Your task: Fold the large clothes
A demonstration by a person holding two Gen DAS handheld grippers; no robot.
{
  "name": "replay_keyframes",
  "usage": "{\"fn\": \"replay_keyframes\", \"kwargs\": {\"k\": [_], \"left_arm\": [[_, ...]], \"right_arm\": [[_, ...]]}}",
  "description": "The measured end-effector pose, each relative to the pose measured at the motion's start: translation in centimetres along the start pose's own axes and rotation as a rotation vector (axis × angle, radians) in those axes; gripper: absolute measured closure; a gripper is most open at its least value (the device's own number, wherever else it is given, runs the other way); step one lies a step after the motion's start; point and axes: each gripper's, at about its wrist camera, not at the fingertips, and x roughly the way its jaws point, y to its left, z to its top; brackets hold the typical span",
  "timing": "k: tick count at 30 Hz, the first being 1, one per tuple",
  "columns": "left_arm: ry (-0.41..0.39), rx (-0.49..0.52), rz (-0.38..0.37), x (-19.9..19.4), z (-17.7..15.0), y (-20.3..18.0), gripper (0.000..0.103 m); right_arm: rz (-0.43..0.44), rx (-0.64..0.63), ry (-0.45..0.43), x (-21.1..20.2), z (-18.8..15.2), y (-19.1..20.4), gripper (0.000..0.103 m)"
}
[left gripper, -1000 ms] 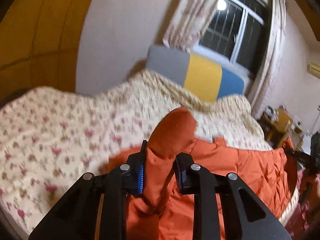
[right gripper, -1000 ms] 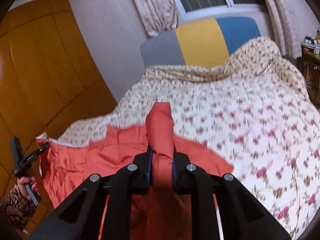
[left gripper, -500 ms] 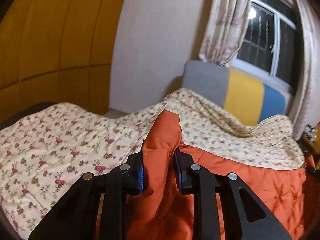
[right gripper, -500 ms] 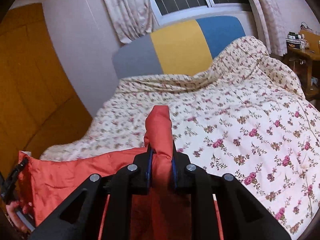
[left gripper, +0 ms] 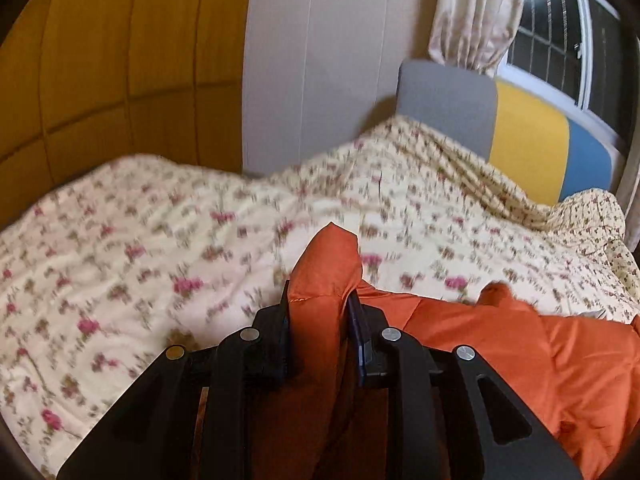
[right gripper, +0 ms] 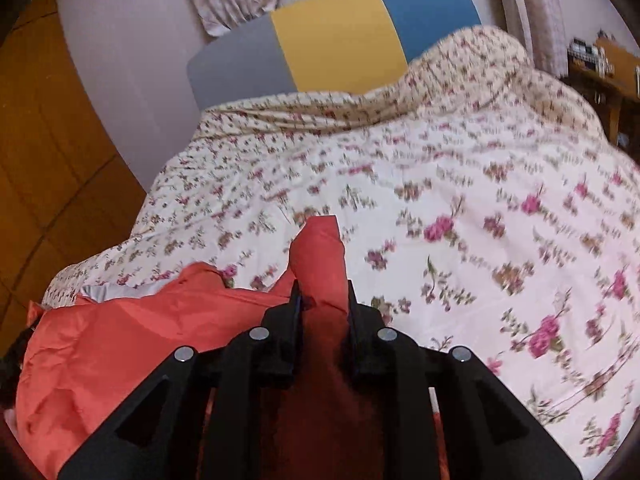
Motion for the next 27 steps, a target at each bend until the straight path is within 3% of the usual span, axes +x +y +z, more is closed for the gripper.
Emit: {"fn": "replay_keyframes", "kwargs": {"k": [9,13,16,18,21,25,27], "left_arm": [[0.18,-0.048,-0.026,4.1,-1.2,0.6,0.072],[0.194,-0.037,-0.006,3.4,-1.1,0.5,0.059],[0.103,-0.032,-0.041,-1.0,-1.0,0.2,0.05],[0.006,-0.033,-0.058,-4.7,-1.2,-0.4,0.032],[-0.11,0.0,-0.156,-10.6,-2.0,-2.7,0.023],[-0.083,0.119,-0.24,-12.2,-2.6,-7.5,0.02],[-0.059,0.188,-0.229,-11.0,-2.9,-10.1,0.02]], "right_arm": [[-0.018,0.053,0.098,3.4,-0.6,-1.2,0.076],[-0.024,0.055,0.1,3.4,-0.7,-1.3,0.073],[-0.047,0.048,0.092,3.3,-0.7,-1.2,0.067],[-0.06,0.045,0.084,3.1,-0.8,-1.2,0.06],[-0.074,0.045,0.078,2.9,-0.8,-1.1,0.052],[-0.097,0.043,0.063,2.5,-0.9,-1.0,0.044],[-0.104,0.043,0.06,2.4,-1.0,-1.0,0.043]]}}
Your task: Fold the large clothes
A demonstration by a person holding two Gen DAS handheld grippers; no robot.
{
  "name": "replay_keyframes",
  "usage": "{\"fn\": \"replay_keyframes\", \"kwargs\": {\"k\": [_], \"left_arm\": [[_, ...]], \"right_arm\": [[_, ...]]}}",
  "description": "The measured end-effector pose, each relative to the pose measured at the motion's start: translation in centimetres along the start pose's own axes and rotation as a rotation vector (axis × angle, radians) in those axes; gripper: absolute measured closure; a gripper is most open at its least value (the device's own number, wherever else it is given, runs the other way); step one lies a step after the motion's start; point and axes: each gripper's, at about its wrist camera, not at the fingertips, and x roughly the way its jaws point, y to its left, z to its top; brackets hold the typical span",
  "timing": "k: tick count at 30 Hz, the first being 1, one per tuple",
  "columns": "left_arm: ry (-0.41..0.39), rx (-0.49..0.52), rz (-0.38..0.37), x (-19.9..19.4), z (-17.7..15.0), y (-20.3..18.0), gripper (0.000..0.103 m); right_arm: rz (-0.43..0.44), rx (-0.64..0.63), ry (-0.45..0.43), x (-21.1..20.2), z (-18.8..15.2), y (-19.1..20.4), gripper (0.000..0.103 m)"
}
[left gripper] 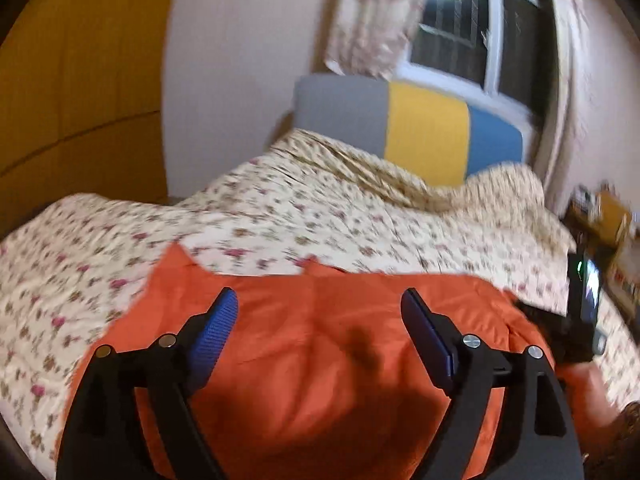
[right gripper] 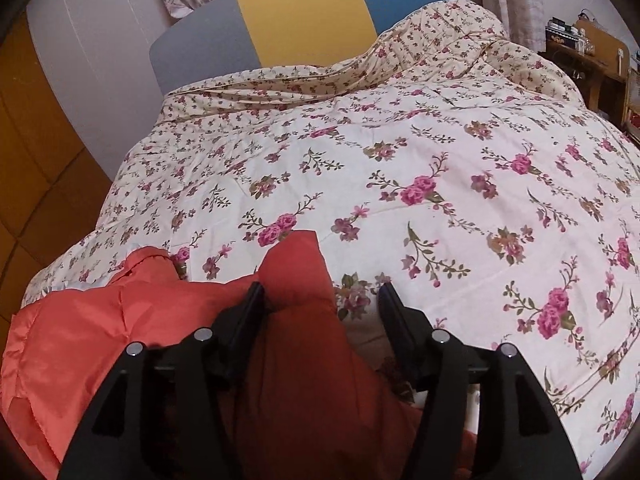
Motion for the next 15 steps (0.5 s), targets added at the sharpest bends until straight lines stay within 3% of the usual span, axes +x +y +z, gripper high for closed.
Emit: {"fn": "replay_keyframes", "kwargs": {"k": [5,12,15], "left_arm": [[0.137,0.09,0.088,6.8,-0.2,-1.9,0.02],[0.17,-0.003,0.007,10.0,-2.6,-0.2,0.017],[0.184,-0.021,-0.007,10.1,-3.0,0.0,0.016]], "right_arm": [[-0.002,0.004,0.004,0.0,0.0,-0.1,0.043],[0.021,0.039,0.005,0.1,0.1,-0.7,0.043],[0.015,0.026,-0.069,-1.4,0.0,-0.5,0.043]]}}
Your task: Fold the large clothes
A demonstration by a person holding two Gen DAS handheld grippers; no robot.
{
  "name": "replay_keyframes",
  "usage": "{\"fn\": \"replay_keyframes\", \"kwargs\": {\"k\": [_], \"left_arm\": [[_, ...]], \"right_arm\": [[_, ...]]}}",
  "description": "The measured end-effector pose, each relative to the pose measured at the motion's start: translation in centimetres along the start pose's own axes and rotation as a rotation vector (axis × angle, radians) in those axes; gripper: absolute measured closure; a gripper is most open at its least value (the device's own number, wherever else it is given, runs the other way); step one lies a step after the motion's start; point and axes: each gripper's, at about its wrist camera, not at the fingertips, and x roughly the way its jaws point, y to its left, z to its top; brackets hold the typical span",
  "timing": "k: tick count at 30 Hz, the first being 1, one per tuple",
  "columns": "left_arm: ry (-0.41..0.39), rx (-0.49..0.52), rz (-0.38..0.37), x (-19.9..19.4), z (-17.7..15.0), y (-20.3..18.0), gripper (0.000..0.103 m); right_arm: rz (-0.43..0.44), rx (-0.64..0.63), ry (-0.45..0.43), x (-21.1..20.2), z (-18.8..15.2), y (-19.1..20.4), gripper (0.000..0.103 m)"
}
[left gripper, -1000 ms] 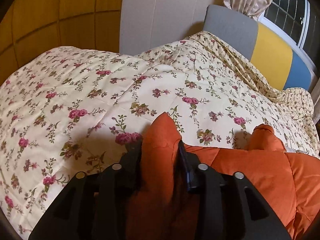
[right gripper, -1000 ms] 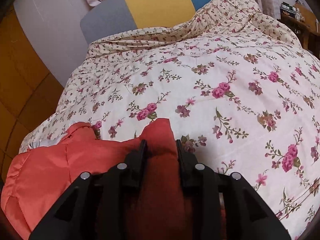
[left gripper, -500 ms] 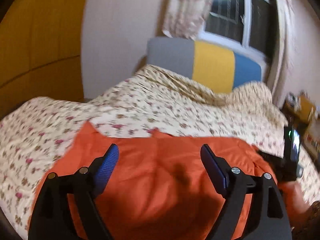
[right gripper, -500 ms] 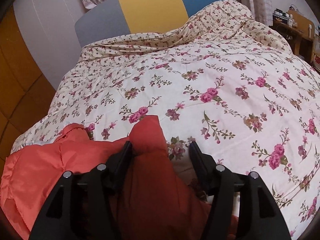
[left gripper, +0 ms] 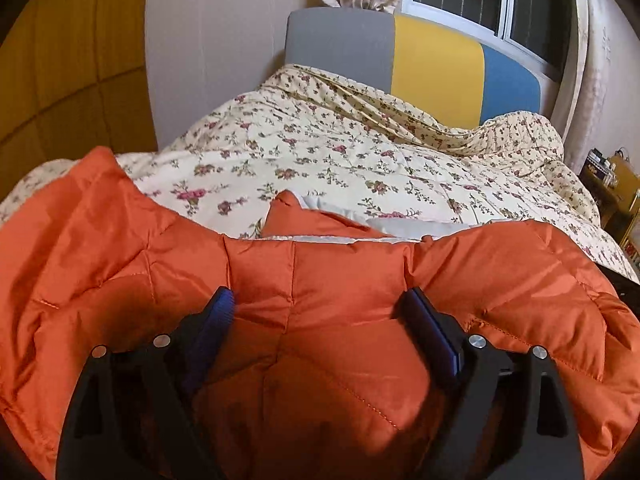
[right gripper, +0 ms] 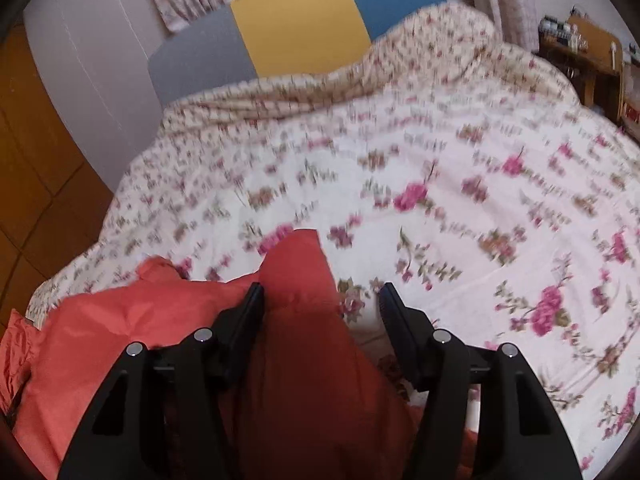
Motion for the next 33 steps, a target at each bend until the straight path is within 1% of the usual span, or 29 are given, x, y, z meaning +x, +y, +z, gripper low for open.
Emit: {"fn": "replay_keyframes", "kwargs": {"k": [1,3,4,6,7,9,10,11,12,13,14,15,16,17,18,19,21,23,24,26,33], "left_arm": [[0.003,-0.002,-0.002,0.0,0.0,0.0,0.016],[0.02,-0.004,0.001,-0.2,0.1,-0.1,0.013],[0.036,-0.002,0.01,-0.6,0.2,-0.1,0.012],[0.045,-0.004,0.002,-1.9,0.3,0.1,0.011],[0.04,-0.014,-0.011,-2.8,0.3,0.3,0.011],[-0.014,-0.058,-0.016,-5.5,0.1,1.3,0.011],[-0.032,-0.067,-0.009,-6.0,0.0,1.4,0.011],[-0.057,-0.07,0.013,-6.8,0.1,1.7,0.011],[-0.062,-0.055,0.026,-6.8,0.3,1.6,0.011],[-0.058,-0.015,0.05,-6.5,0.6,1.4,0.011],[-0.054,0.022,0.073,-6.0,0.9,1.1,0.011],[-0.049,0.077,0.106,-5.1,1.4,0.7,0.011],[-0.04,0.111,0.121,-4.4,1.7,0.5,0.011],[-0.014,0.149,0.133,-3.2,2.1,0.3,0.011],[0.013,0.156,0.136,-2.0,2.3,0.5,0.011],[0.026,0.143,0.129,-1.2,2.4,0.9,0.011],[0.044,0.067,0.075,0.2,2.2,2.3,0.006],[0.042,0.01,0.025,1.0,2.0,3.3,0.004],[0.037,0.003,0.016,1.1,1.9,3.5,0.004],[0.027,0.008,0.021,1.3,1.6,3.3,0.003],[0.032,-0.01,-0.002,1.5,1.3,3.5,0.004]], "right_arm": [[0.008,-0.007,-0.053,-1.5,0.0,0.1,0.043],[0.023,-0.029,-0.119,-3.9,-0.2,0.6,0.043],[0.062,-0.044,-0.15,-5.7,-0.5,1.1,0.043],[0.174,-0.085,-0.157,-8.6,-1.2,2.3,0.044],[0.212,-0.113,-0.155,-9.5,-1.5,3.0,0.044],[0.27,-0.197,-0.146,-10.8,-2.3,4.8,0.045],[0.291,-0.261,-0.133,-11.1,-2.9,6.1,0.045],[0.307,-0.315,-0.111,-10.8,-3.4,7.3,0.046],[0.319,-0.374,-0.076,-10.0,-3.9,8.7,0.051],[0.318,-0.405,-0.051,-9.2,-4.2,9.6,0.055],[0.311,-0.44,-0.01,-7.7,-4.3,10.6,0.06],[0.291,-0.464,0.034,-6.1,-4.2,11.6,0.06],[0.274,-0.476,0.062,-4.9,-4.2,12.2,0.06],[0.239,-0.488,0.098,-2.4,-3.8,12.9,0.06],[0.237,-0.479,0.103,-1.6,-3.8,12.8,0.06],[0.243,-0.462,0.108,-1.0,-3.8,12.6,0.059],[0.266,-0.417,0.106,-0.1,-4.0,11.9,0.059],[0.282,-0.395,0.088,0.2,-4.3,11.3,0.059],[0.283,-0.392,0.084,0.2,-4.3,11.2,0.059],[0.272,-0.4,0.075,0.3,-4.5,11.4,0.059],[0.26,-0.412,0.054,-0.3,-4.8,11.4,0.057]]}}
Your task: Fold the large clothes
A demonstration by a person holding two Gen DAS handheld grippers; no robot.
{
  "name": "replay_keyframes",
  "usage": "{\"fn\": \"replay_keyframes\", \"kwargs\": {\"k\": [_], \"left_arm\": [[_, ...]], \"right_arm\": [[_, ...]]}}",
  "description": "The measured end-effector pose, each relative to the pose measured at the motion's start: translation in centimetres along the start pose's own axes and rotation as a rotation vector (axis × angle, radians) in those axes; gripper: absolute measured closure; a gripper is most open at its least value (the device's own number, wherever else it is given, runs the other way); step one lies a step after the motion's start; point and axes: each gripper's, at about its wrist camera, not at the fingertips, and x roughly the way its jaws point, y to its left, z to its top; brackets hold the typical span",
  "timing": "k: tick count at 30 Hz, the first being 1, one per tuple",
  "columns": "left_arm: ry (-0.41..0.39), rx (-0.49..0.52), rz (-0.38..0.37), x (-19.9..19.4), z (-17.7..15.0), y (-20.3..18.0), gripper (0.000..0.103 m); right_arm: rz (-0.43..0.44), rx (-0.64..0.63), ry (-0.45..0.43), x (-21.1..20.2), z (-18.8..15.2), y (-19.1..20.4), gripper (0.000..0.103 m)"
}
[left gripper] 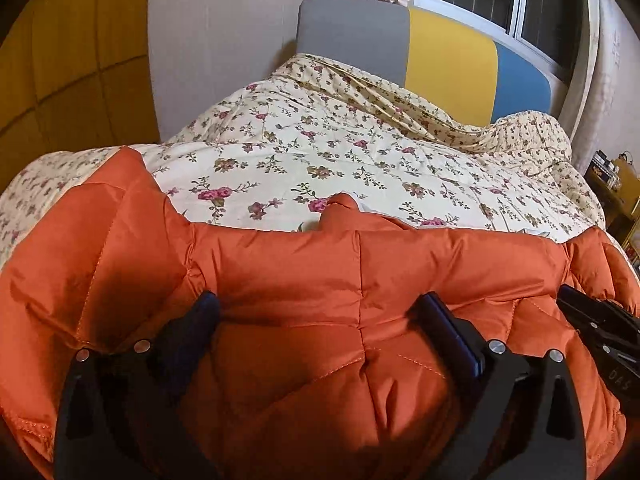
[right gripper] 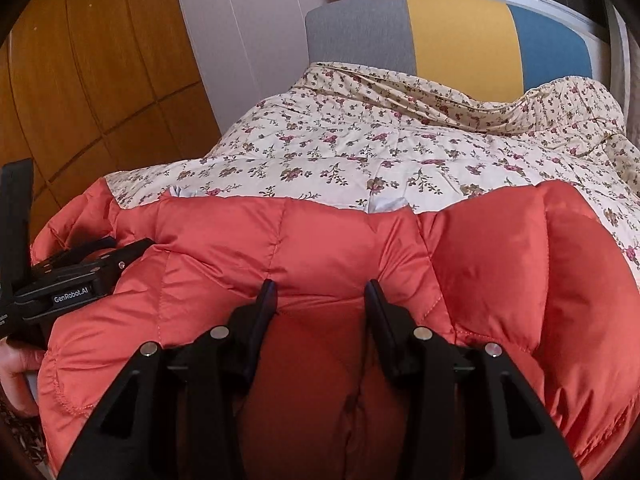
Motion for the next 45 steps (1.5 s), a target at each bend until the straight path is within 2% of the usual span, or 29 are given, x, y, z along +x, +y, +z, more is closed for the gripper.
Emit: {"fn": "replay_keyframes", "kwargs": {"k": [4,8,10,12,13,15,17,19,21,23,26,30,36,39,45], "left_arm": [[0.026,0.02,0.033,-0.7,0.0,-0.3,0.003],[0.027,0.01,0.055,-3.4,-0.1,0.6,0.003],[0.006,-0.008,0.073,-4.8,0.1,1.6,0.003],[-0.037,-0.021,0.157,-6.2,0.6,3.1,0.003],[-0.052,-0.027,0.179,-6.7,0.9,3.9,0.003],[-0.069,-0.039,0.206,-6.8,1.2,5.4,0.003],[-0.054,-0.044,0.242,-6.2,1.3,6.4,0.003],[-0.031,-0.055,0.271,-5.3,1.2,7.3,0.003],[0.018,-0.076,0.282,-3.9,0.8,8.2,0.003],[0.058,-0.087,0.257,-2.4,0.2,8.7,0.003],[0.056,-0.115,0.203,-1.8,-0.7,9.3,0.003],[0.085,-0.197,0.104,-0.1,-0.8,10.8,0.003],[0.097,-0.212,0.087,-0.1,-0.9,10.5,0.003],[0.066,-0.212,0.116,-2.5,-1.3,10.4,0.003],[-0.111,-0.311,0.042,-10.7,-5.1,10.9,0.003]], "right_arm": [[-0.001,-0.001,-0.002,-0.1,0.0,0.0,0.056],[0.003,0.003,-0.008,-0.4,0.0,0.0,0.054],[0.015,0.008,-0.01,-0.9,0.1,0.0,0.049],[0.066,0.026,-0.025,-2.2,0.3,-0.4,0.035],[0.069,0.046,-0.058,-3.4,0.4,-0.9,0.035],[0.046,0.096,-0.115,-5.4,0.8,-2.1,0.035],[-0.05,0.162,-0.141,-6.9,1.5,-4.1,0.035],[-0.146,0.195,-0.122,-7.0,1.8,-5.8,0.038],[-0.22,0.228,-0.062,-6.1,1.5,-7.7,0.04],[-0.243,0.3,-0.001,-4.8,0.3,-9.7,0.04],[-0.22,0.398,0.004,-4.0,-1.1,-11.7,0.039],[-0.262,0.378,0.022,-3.1,-0.9,-11.2,0.037],[-0.271,0.369,-0.004,-3.6,-1.3,-11.1,0.036],[-0.288,0.351,-0.023,-5.1,-1.2,-10.2,0.035],[-0.267,0.318,-0.048,-8.7,-2.0,-6.4,0.034]]}}
